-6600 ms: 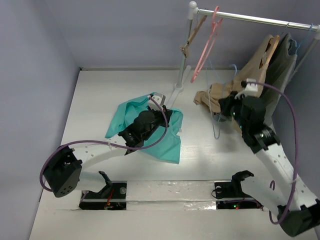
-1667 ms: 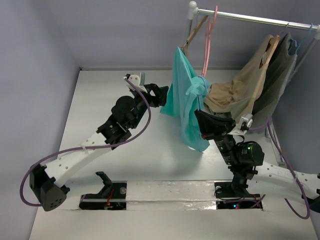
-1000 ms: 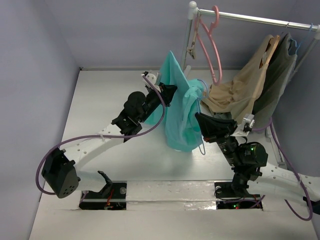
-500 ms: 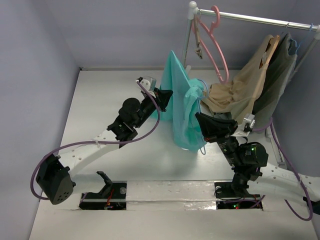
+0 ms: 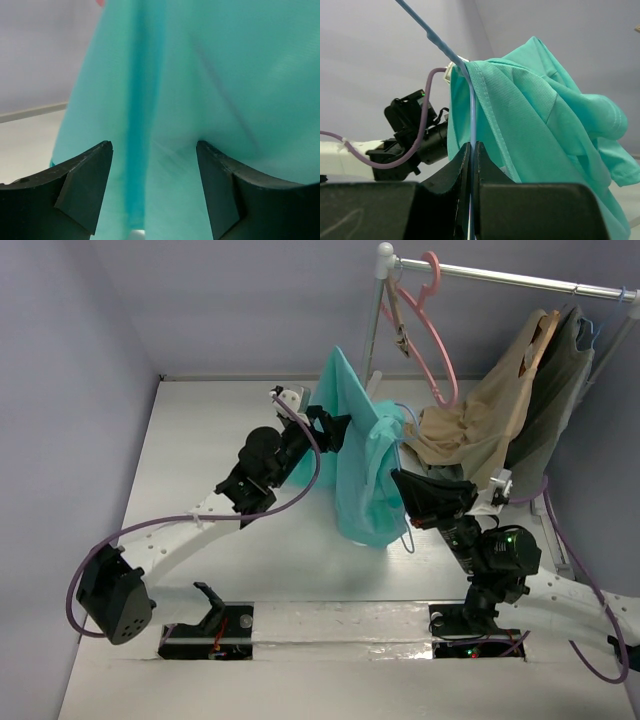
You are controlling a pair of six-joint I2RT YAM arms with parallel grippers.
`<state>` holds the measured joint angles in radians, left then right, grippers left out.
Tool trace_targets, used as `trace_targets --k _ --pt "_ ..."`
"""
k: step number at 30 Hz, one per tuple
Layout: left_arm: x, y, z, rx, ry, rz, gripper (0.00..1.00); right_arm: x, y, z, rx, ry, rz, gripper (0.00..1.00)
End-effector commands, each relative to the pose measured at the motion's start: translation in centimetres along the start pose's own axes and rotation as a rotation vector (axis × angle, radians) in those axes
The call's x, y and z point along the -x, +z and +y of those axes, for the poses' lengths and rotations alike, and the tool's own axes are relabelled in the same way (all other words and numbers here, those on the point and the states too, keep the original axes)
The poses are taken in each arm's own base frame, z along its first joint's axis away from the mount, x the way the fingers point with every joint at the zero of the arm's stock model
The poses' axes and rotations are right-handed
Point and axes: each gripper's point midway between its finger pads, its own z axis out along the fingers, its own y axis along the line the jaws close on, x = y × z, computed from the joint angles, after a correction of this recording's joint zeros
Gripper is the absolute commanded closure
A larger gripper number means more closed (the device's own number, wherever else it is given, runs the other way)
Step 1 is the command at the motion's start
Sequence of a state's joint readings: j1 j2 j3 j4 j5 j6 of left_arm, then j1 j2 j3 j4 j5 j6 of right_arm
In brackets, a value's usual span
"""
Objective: Place the t-shirt on the hanger
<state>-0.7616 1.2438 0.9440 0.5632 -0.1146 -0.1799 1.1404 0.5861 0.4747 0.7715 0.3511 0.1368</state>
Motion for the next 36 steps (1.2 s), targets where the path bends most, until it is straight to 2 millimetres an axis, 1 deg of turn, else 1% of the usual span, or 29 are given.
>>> trace_targets --k 1,2,3,5,6,7,8,10,11,12,13,14,16,17,18,19,20,21,25,26,28,29,31,32,33,34,35,36 --pt "3.7 0.6 0.0 -0.002 0.011 -0.092 0.36 3.9 0.1 1.6 0.062 0.055 -0.093 1.00" --pt "4.0 0.8 -0.3 -0.014 0.015 -0.097 0.37 3.9 0.0 1.7 0.067 0.055 -0.090 1.00" --pt "3.7 1.1 -0.3 -0.017 0.013 -0.090 0.38 4.2 -0.1 1.7 0.070 0.059 -0.096 1.00" --pt "3.8 1.6 -0.4 -0.018 0.008 -0.098 0.38 4.5 -0.1 1.9 0.079 0.060 -0.096 1.00" --pt "3.8 1.8 -1.0 -0.048 0.007 -0.099 0.41 4.6 -0.2 2.0 0.083 0.062 -0.097 1.00" --pt "3.8 2.0 -1.0 -0.060 0.008 -0.100 0.47 4.7 -0.1 2.1 0.084 0.064 -0.096 1.00" --pt "3.9 2.4 -1.6 -0.094 0.007 -0.104 0.59 4.7 -0.1 2.1 0.082 0.064 -0.094 1.00" --pt "4.1 2.7 -2.5 -0.140 0.002 -0.113 0.72 4.5 -0.1 2.1 0.081 0.071 -0.091 1.00" --pt "4.7 2.8 -3.0 -0.163 -0.003 -0.132 0.79 4.7 -0.1 2.1 0.081 0.076 -0.099 1.00" --pt "4.5 2.9 -3.3 -0.180 -0.005 -0.130 0.92 4.7 0.0 2.1 0.081 0.076 -0.099 1.00" --pt "4.7 2.9 -3.5 -0.186 -0.010 -0.134 0.98 4.6 0.0 2.1 0.081 0.076 -0.099 1.00" --pt "4.9 2.9 -3.6 -0.190 -0.011 -0.138 1.00 4.7 -0.1 2.0 0.077 0.076 -0.102 1.00" --pt "4.7 2.5 -3.4 -0.188 -0.011 -0.138 1.00 4.7 -0.2 1.7 0.068 0.072 -0.106 1.00" --pt "4.9 2.2 -3.3 -0.185 -0.011 -0.147 1.00 4.7 -0.3 1.6 0.061 0.069 -0.106 1.00" --pt "5.5 1.7 -3.2 -0.175 -0.013 -0.165 1.00 4.7 -0.3 1.4 0.052 0.067 -0.109 1.00" --pt "5.5 1.4 -3.1 -0.171 -0.016 -0.167 1.00 4.6 -0.3 1.3 0.047 0.063 -0.108 1.00" --pt "4.9 1.2 -2.8 -0.162 -0.018 -0.154 1.00 4.6 -0.4 1.2 0.044 0.061 -0.110 1.00" --pt "5.2 0.8 -2.8 -0.162 -0.020 -0.162 1.00 4.7 -0.4 1.2 0.043 0.061 -0.112 1.00" --pt "4.1 -0.2 -2.4 -0.159 -0.029 -0.138 1.00 4.8 -0.2 0.7 0.016 0.046 -0.114 1.00" --pt "3.2 -0.4 -2.1 -0.151 -0.032 -0.118 1.00 4.9 -0.1 0.7 0.013 0.039 -0.116 1.00" --pt "2.8 -1.0 -2.0 -0.149 -0.052 -0.112 1.00 5.1 -0.1 0.6 0.009 0.032 -0.124 1.00" --pt "1.8 -1.4 -1.8 -0.150 -0.060 -0.096 1.00 5.5 0.0 0.6 0.007 0.024 -0.139 1.00" --pt "1.4 -2.1 -1.9 -0.160 -0.086 -0.091 1.00 5.7 0.1 0.3 -0.008 0.008 -0.150 1.00" --pt "0.1 -2.5 -2.1 -0.166 -0.095 -0.067 1.00 5.6 0.2 0.1 -0.016 -0.020 -0.152 1.00" --pt "0.3 -3.0 -2.0 -0.166 -0.102 -0.074 1.00 6.1 0.4 -0.1 -0.031 -0.028 -0.169 1.00" --pt "-0.1 -3.4 -2.2 -0.169 -0.111 -0.069 1.00 5.8 0.6 -0.3 -0.040 -0.044 -0.165 1.00" --pt "-0.6 -4.1 -2.0 -0.165 -0.129 -0.063 1.00 6.5 0.7 -0.5 -0.057 -0.050 -0.194 1.00" --pt "-0.8 -4.5 -2.1 -0.166 -0.136 -0.060 1.00 6.4 0.8 -0.8 -0.069 -0.082 -0.201 1.00"
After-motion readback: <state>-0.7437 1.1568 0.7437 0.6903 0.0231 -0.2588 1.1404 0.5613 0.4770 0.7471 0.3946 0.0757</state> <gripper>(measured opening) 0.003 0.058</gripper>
